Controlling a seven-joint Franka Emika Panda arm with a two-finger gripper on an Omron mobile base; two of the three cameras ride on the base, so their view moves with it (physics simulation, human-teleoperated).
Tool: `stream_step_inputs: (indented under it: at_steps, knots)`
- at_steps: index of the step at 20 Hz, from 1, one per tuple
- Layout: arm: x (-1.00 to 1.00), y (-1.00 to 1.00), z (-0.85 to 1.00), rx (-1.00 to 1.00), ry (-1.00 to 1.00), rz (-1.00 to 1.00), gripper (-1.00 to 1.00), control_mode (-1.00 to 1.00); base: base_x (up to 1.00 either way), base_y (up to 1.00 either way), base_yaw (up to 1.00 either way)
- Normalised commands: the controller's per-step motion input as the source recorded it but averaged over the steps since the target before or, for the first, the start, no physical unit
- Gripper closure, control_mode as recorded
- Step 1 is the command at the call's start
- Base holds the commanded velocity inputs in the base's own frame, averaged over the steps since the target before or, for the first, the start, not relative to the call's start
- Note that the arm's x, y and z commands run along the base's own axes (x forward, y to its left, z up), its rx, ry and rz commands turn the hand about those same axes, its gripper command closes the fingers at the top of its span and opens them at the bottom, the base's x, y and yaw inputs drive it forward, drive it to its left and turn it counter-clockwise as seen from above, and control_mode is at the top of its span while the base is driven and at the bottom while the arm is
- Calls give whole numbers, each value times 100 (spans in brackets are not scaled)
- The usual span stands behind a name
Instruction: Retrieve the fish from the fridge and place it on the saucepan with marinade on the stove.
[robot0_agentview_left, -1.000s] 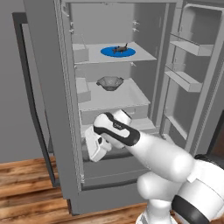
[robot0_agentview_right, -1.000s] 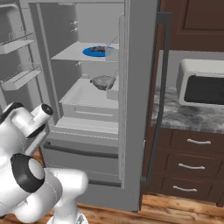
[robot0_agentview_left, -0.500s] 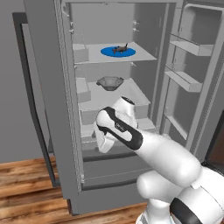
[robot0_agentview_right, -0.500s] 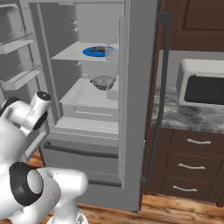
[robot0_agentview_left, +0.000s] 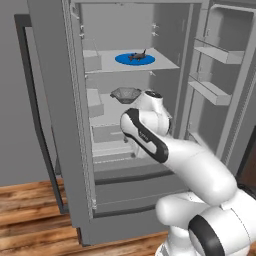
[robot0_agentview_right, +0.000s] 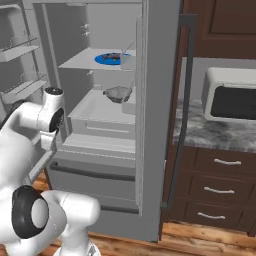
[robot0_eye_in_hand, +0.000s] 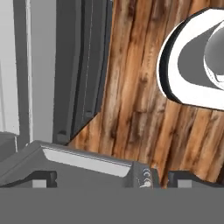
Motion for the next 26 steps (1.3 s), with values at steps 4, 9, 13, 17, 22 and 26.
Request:
stream_step_inputs:
  at_steps: [4,9,13,17,22,26]
  knots:
    - [29,-79,16,-20,-30,43,-100,-100,0,0,0]
    - [15,-47,10,-38,-41,46,-100,-100,0,0,0]
    - [9,-57,3,-30,-37,65,-100,-100,0,0,0]
    - [0,-15,45,-38,0,70,-100,-100,0,0,0]
    - [12,7,58,-31,39,11,-100,-100,0,0,0]
    - [0,4,-3,0,14,0,-100,-100,0,0,0]
